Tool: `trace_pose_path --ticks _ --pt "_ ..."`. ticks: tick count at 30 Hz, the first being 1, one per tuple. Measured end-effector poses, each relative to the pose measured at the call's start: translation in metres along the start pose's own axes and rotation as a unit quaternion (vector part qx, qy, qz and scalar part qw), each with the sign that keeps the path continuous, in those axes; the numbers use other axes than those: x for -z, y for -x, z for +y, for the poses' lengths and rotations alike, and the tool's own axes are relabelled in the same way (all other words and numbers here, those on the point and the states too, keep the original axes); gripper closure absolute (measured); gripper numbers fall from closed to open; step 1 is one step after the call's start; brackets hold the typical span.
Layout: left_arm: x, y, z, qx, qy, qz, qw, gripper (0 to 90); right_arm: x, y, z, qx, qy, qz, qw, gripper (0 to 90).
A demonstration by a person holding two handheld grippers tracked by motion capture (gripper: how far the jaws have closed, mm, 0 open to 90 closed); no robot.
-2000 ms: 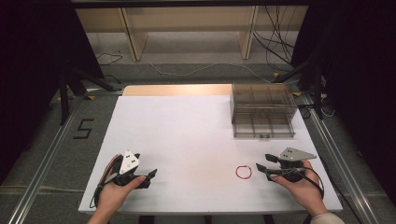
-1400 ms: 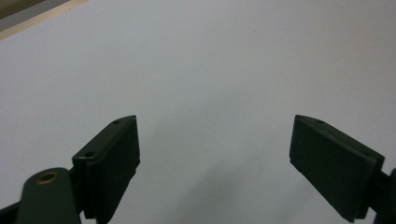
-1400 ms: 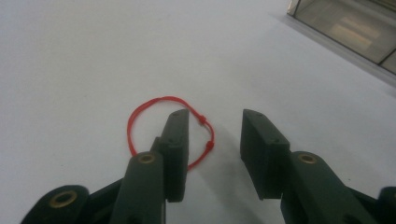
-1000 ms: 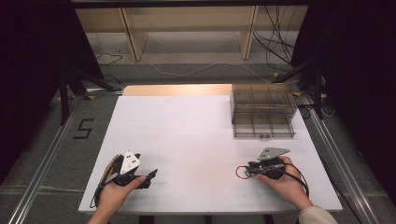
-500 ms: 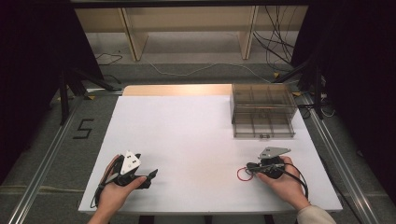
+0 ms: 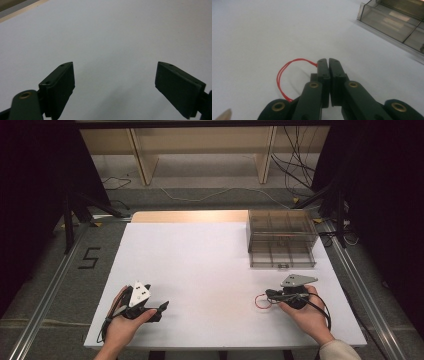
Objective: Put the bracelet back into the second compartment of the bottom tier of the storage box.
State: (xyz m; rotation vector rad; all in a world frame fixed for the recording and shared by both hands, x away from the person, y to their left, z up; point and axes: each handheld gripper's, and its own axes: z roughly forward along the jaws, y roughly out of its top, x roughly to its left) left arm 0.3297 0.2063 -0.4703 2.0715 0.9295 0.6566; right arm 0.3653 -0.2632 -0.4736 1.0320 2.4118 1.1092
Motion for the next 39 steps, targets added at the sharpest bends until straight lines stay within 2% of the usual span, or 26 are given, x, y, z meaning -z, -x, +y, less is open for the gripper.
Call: trace_pose_path --ticks 18,39 --pt "-0.001 0.001 0.001 -0.002 0.001 0.000 1.0000 15.9 0.008 0.006 0.006 -0.013 0.018 -0.018 0.9996 88.7" --pt "-0.001 0.000 0.002 -0.005 0.003 0.002 1.0000 15.9 0.012 0.013 0.012 -0.020 0.025 -0.032 0.9990 88.8"
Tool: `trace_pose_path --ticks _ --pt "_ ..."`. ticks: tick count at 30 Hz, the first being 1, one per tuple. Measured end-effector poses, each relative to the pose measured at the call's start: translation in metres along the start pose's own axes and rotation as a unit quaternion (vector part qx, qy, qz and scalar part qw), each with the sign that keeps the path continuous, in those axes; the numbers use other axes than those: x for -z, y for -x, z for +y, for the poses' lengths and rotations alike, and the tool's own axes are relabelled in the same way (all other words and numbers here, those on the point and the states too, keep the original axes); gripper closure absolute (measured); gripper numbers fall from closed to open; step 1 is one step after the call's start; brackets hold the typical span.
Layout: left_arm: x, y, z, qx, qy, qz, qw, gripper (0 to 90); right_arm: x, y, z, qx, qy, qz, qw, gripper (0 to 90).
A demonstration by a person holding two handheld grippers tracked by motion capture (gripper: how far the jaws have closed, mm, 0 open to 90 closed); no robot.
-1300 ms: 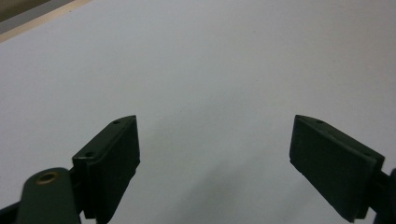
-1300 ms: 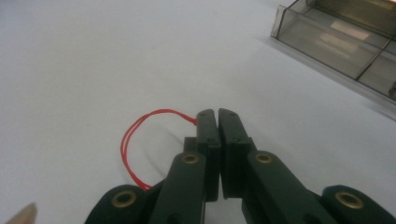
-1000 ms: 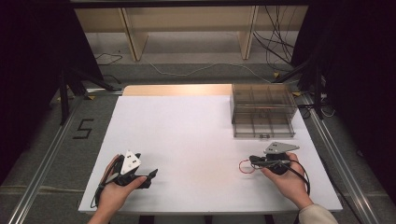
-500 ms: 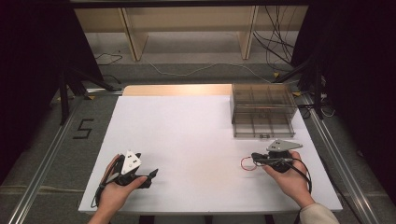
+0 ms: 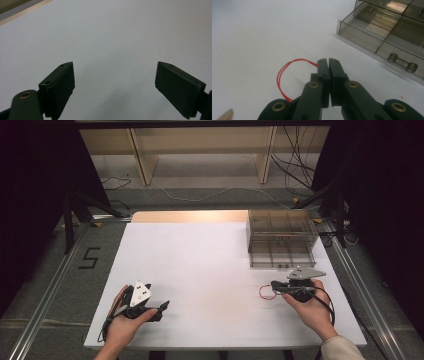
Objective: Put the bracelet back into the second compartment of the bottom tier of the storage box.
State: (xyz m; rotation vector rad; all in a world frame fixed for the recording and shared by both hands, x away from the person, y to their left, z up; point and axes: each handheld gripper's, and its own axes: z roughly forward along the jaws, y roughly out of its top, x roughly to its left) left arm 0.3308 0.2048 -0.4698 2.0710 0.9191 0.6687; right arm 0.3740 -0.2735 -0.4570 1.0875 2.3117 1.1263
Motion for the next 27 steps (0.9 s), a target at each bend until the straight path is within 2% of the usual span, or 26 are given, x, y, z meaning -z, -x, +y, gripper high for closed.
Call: trace_pose_path --ticks 27 --pt "-0.0008 0.0006 0.0007 -0.002 0.003 0.001 1.0000 15.9 0.0039 0.0101 0.0073 -0.007 0.011 -0.017 0.9998 88.8"
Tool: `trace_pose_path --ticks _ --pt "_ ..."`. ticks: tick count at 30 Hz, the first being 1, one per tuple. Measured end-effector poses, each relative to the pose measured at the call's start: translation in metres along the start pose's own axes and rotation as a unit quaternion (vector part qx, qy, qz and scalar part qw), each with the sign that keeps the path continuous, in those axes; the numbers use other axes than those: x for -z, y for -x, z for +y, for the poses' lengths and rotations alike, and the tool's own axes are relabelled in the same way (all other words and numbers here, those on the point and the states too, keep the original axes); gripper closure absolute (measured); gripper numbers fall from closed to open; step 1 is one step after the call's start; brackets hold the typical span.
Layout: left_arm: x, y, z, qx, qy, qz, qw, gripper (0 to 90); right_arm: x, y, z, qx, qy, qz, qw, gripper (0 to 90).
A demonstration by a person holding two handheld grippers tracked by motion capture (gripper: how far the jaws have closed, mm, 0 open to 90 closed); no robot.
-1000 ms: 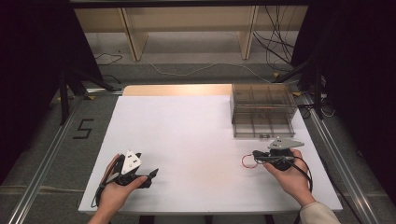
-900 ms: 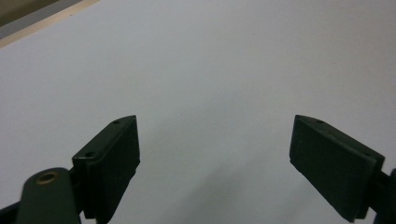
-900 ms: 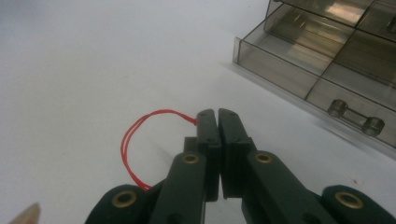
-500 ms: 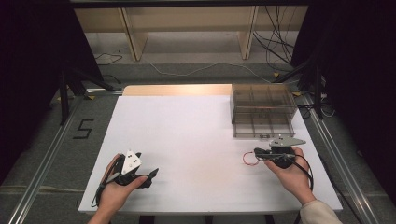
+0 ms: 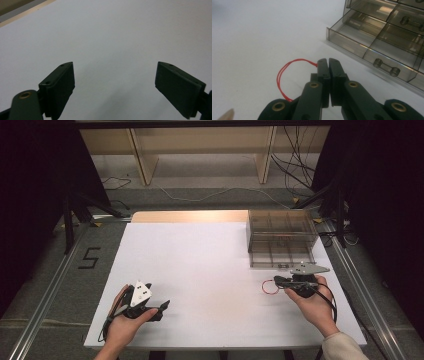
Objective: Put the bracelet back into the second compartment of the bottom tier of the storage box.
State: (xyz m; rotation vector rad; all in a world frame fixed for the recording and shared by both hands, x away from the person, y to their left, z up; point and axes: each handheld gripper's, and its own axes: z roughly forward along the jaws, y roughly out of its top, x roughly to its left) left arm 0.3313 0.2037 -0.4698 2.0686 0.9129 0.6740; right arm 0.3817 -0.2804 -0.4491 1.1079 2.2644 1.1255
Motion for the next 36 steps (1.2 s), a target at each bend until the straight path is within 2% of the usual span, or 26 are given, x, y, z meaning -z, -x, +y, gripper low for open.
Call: trace_pose_path --ticks 36 --pt "-0.001 0.000 0.000 -0.002 0.001 0.001 1.0000 15.9 0.002 0.016 0.010 -0.016 0.010 -0.023 0.9996 88.8"
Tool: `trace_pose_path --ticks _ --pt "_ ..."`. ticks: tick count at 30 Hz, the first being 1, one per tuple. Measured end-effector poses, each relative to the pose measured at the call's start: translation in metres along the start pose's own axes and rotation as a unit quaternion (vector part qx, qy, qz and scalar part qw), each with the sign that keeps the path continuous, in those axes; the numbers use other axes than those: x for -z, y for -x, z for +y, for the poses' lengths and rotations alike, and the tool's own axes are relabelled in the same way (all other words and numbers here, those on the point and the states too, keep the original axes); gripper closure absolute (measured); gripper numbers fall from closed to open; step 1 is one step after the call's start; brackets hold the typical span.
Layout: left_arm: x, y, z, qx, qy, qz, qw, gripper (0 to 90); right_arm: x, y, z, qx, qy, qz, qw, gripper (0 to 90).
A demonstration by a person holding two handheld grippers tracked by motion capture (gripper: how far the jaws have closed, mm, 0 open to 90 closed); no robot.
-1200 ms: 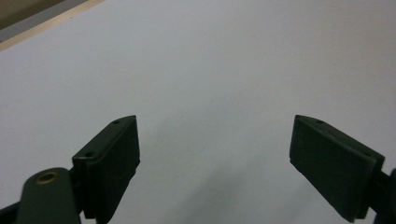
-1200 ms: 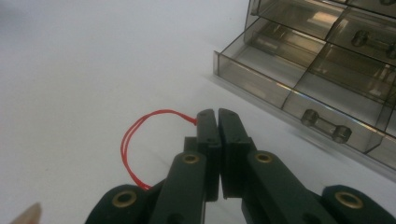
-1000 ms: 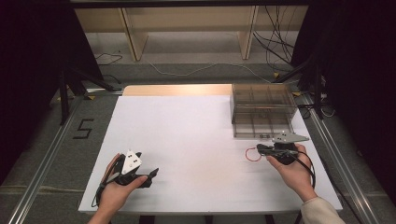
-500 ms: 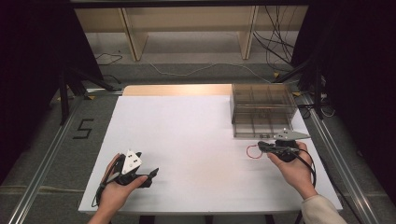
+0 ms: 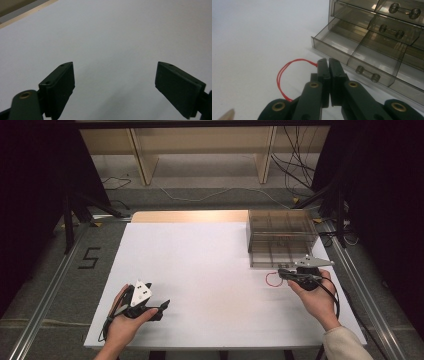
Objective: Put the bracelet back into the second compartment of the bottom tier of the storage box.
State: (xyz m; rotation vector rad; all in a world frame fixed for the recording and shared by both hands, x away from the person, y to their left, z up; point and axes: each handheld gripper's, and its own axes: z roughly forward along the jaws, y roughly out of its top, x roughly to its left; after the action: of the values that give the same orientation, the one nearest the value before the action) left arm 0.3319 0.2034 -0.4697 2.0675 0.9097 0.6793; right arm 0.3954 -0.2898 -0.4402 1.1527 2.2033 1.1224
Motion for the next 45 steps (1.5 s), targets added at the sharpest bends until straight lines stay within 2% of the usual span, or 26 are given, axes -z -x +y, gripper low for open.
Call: trace_pose_path --ticks 22,45 --pt "-0.001 0.000 0.001 -0.002 0.001 -0.001 1.0000 15.9 0.000 0.011 0.005 -0.005 0.007 -0.010 0.9999 88.8" --pt "-0.001 0.000 0.001 -0.002 0.001 -0.001 1.0000 15.9 -0.003 0.021 0.010 -0.014 0.004 -0.023 0.9996 88.8"
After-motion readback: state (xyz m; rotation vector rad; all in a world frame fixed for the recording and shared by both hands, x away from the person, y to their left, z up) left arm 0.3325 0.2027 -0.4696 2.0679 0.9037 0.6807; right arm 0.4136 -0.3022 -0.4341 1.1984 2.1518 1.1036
